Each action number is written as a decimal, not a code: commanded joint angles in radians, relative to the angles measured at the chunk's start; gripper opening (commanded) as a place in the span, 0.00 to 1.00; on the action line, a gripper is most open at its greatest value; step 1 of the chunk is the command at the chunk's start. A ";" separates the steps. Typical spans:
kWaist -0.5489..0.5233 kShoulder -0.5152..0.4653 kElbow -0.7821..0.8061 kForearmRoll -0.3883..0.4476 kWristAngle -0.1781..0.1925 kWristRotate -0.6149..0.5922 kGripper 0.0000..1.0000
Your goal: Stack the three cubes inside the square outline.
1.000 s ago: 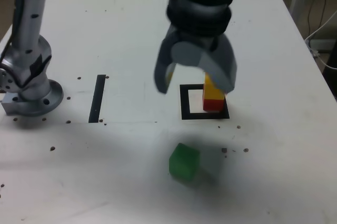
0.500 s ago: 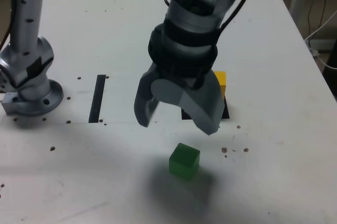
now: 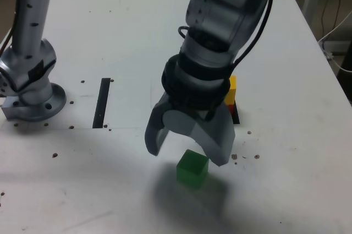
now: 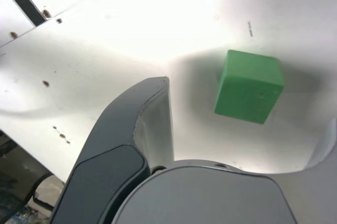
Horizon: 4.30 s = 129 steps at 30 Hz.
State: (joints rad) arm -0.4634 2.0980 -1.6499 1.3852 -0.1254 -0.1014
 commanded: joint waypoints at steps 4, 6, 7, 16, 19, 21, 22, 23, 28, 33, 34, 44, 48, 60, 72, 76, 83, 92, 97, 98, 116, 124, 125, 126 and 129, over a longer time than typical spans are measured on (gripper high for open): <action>-0.003 0.009 0.045 -0.060 -0.022 0.015 0.97; -0.005 0.014 0.049 -0.070 -0.026 0.018 0.97; -0.006 0.017 0.050 -0.073 -0.029 0.020 0.96; -0.012 0.068 0.044 -0.085 -0.071 0.039 0.88; -0.012 0.083 0.044 -0.088 -0.087 0.043 0.83; -0.012 0.091 0.044 -0.092 -0.096 0.044 0.78; -0.012 0.094 0.045 -0.096 -0.101 0.044 0.74; -0.012 0.097 0.045 -0.099 -0.104 0.045 0.70; -0.012 0.103 0.047 -0.113 -0.109 0.045 0.47; -0.012 0.110 0.041 -0.118 -0.106 0.052 0.28; -0.012 0.110 0.040 -0.119 -0.106 0.054 0.26; -0.012 0.111 0.034 -0.118 -0.105 0.057 0.24; -0.012 0.110 0.030 -0.115 -0.105 0.057 0.24; -0.011 0.069 -0.013 -0.010 -0.060 0.022 0.24; 0.115 0.016 -0.236 0.206 -0.001 0.041 0.24; 0.185 0.017 -0.302 0.235 0.001 0.072 0.24; 0.299 0.022 -0.344 0.248 -0.003 0.110 0.24; 0.381 0.041 -0.341 0.250 -0.007 0.145 0.24; 0.385 0.061 -0.342 0.250 -0.019 0.151 0.24; 0.385 0.064 -0.341 0.250 -0.021 0.152 0.24; 0.387 0.093 -0.341 0.250 -0.028 0.164 0.24; 0.388 0.101 -0.343 0.249 -0.027 0.176 0.46; 0.388 0.103 -0.344 0.249 -0.027 0.180 0.57; 0.388 0.105 -0.344 0.248 -0.027 0.184 0.72; 0.388 0.109 -0.345 0.247 -0.028 0.189 0.96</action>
State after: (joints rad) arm -0.0774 2.2032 -1.9913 1.6027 -0.1518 0.0859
